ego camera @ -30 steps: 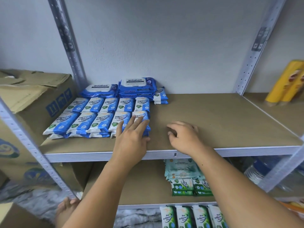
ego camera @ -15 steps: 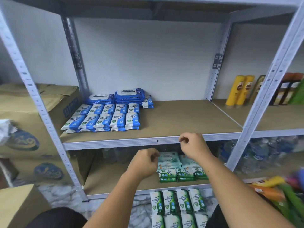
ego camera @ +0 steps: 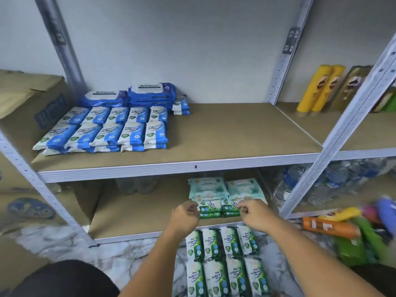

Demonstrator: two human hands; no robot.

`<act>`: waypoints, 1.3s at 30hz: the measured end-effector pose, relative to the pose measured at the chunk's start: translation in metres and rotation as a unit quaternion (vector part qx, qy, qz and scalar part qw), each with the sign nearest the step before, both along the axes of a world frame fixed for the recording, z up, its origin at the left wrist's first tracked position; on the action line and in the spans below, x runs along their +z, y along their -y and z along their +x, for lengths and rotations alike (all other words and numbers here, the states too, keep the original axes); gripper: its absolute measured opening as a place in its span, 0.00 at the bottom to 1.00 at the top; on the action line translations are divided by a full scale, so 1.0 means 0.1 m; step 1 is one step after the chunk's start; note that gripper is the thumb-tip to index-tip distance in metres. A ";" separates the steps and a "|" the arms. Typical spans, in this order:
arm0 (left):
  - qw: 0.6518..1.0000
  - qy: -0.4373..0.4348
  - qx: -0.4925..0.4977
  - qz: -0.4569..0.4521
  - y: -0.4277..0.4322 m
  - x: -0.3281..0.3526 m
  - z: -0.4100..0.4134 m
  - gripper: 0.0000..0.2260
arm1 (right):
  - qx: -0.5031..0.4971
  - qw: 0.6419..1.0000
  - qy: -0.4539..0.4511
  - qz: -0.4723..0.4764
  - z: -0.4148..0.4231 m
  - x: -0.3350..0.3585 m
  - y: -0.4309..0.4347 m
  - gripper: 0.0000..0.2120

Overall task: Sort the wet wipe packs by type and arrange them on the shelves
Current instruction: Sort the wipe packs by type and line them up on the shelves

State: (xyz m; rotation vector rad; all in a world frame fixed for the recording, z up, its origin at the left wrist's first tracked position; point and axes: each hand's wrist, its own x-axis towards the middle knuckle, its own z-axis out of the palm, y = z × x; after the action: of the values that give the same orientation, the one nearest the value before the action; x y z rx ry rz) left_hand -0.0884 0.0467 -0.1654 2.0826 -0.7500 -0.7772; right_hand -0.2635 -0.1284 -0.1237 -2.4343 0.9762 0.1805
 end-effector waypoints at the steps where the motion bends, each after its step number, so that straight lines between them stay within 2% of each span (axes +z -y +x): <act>1: 1.000 -0.026 0.010 -0.002 0.06 -0.06 0.05 0.14 | -0.004 1.000 0.006 0.013 0.09 -0.07 0.07 0.16; 5: 0.993 -0.085 0.085 0.003 0.39 -0.41 0.36 0.16 | -0.060 0.996 0.026 0.068 0.49 -0.32 0.47 0.18; 10: 0.989 -0.094 0.117 -0.010 0.98 -0.93 0.74 0.19 | -0.145 0.976 0.097 0.127 0.98 -0.83 0.98 0.26; 13: 0.981 -0.114 0.154 -0.025 1.29 -1.35 0.97 0.28 | -0.171 0.962 0.126 0.171 1.21 -1.24 1.18 0.29; 14: 0.976 -0.131 0.170 -0.037 1.37 -1.47 1.03 0.30 | -0.172 0.959 0.135 0.179 1.28 -1.38 1.24 0.27; 17: 0.973 -0.152 0.170 -0.026 1.58 -1.76 1.22 0.28 | -0.166 0.953 0.161 0.194 1.48 -1.72 1.35 0.17; 19: 0.981 -0.135 0.139 -0.021 1.69 -1.94 1.30 0.29 | -0.169 0.951 0.167 0.196 1.59 -1.90 1.41 0.21; 22: 0.983 -0.112 0.135 -0.057 1.84 -2.10 1.28 0.19 | -0.164 0.963 0.138 0.163 1.69 -2.01 1.50 0.25; 24: 0.976 -0.124 0.154 -0.089 1.95 -2.12 1.26 0.24 | -0.155 0.970 0.115 0.145 1.76 -2.08 1.53 0.29; 26: 0.976 -0.128 0.159 -0.072 1.99 -2.19 1.27 0.34 | -0.154 0.974 0.095 0.140 1.82 -2.17 1.56 0.36; 28: 0.975 -0.119 0.169 -0.076 2.00 -2.32 1.30 0.39 | -0.161 0.972 0.082 0.152 1.89 -2.26 1.58 0.42; 33: 0.976 -0.140 0.134 -0.097 2.03 -2.32 1.24 0.32 | -0.172 0.964 0.046 0.196 1.99 -2.31 1.66 0.54; 35: 0.976 -0.144 0.127 -0.101 2.04 -2.33 1.24 0.30 | -0.182 0.957 0.076 0.211 1.99 -2.35 1.64 0.55; 39: 0.974 -0.156 0.124 -0.105 2.05 -2.30 1.23 0.20 | -0.213 0.947 0.122 0.205 1.98 -2.47 1.60 0.56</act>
State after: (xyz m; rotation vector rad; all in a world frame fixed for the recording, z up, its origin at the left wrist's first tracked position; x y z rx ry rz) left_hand 0.0349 -0.1579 -0.3949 1.7669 -0.3731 -0.8209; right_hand -0.0653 -0.2882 -0.3709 -1.7749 1.1851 -0.0651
